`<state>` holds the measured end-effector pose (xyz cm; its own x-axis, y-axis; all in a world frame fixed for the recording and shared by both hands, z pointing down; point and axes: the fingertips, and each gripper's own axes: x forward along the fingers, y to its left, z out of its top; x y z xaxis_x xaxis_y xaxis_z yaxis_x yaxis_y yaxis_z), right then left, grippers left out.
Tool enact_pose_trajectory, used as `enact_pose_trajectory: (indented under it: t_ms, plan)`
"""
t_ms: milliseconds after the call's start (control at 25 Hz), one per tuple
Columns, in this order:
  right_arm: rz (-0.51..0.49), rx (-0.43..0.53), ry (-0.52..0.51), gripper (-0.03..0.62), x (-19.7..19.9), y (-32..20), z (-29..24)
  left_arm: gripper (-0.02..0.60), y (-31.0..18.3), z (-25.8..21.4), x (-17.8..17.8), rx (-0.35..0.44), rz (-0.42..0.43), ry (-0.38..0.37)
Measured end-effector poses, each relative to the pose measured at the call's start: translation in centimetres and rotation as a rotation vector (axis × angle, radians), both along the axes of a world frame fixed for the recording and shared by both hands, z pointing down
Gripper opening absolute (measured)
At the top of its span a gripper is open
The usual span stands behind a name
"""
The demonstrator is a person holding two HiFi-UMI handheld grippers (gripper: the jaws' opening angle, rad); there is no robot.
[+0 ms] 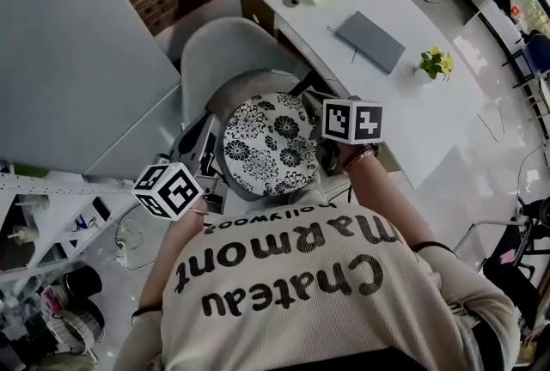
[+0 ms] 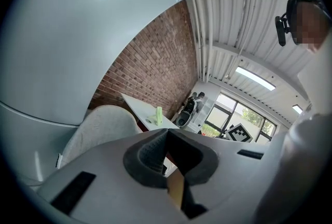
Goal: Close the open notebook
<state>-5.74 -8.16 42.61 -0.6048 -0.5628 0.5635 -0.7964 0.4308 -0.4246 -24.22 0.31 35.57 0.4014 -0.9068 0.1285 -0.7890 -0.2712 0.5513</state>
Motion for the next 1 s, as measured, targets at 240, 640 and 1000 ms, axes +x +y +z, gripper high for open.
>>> enact_pose_trajectory:
  t_ms: [240,640,1000]
  plan:
    - [-0.002,0.065,-0.117,0.003,-2.8,2.0,-2.6,0.0,1.0,0.0,-0.6,-0.003,-0.009,-0.011]
    - [0.012,0.216,-0.17,0.003,-3.1,3.1,-5.2,0.0,1.3,-0.2,0.5,0.028,0.011,-0.021]
    - [0.013,0.213,-0.141,0.003,-2.3,3.7,-4.1,0.0,1.4,1.0,1.2,0.003,0.031,-0.011]
